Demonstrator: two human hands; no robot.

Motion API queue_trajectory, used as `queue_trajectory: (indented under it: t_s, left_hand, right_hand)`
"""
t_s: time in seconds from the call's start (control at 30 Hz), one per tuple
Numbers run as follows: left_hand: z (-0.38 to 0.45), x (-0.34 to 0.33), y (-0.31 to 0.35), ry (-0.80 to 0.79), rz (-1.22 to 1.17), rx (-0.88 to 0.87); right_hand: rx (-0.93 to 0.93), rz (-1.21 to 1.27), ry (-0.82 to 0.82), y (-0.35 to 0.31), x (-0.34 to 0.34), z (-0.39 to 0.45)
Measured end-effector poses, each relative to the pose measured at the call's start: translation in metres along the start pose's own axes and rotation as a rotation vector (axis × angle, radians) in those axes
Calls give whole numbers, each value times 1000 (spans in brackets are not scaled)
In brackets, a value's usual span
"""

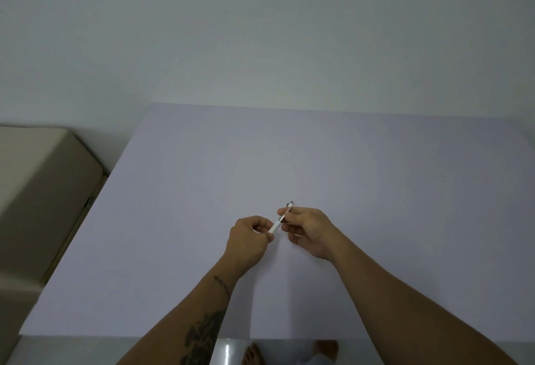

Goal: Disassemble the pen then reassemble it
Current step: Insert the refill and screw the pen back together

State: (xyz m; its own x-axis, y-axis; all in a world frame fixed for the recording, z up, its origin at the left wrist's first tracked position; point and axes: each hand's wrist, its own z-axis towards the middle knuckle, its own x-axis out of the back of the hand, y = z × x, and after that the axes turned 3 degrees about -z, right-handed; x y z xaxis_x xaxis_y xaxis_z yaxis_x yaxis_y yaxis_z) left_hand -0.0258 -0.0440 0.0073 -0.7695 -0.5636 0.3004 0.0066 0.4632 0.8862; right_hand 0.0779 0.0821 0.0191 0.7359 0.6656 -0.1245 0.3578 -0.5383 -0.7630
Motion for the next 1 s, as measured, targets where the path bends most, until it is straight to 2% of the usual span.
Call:
queue_trajectory:
  t_s: [0.3,0.43,0.57,0.63,0.83,0.9,1.0]
  left_hand:
    - [-1,-2,0,1,24,-4]
    - [-4,0,-3,-12,29,11]
    - [-5,1,-4,-11,19,20]
    - [-5,1,-5,-13,9,24]
    - [-4,0,-1,-9,-2,-6]
    - [-5,-1,-1,-12,3,-8]
    - [-7,1,-2,-8,5,-7]
  right_hand:
    - [58,-114,190,5,-19,1]
    - [-18,-145,137,3,-18,-3]
    - [-29,-31,25,4,-8,-4]
    - [12,-60,51,5,-8,-2]
    - [158,-240,262,11,-18,2]
    - [138,-237,260,12,-19,0]
    - [58,-161,158,9,-17,-6]
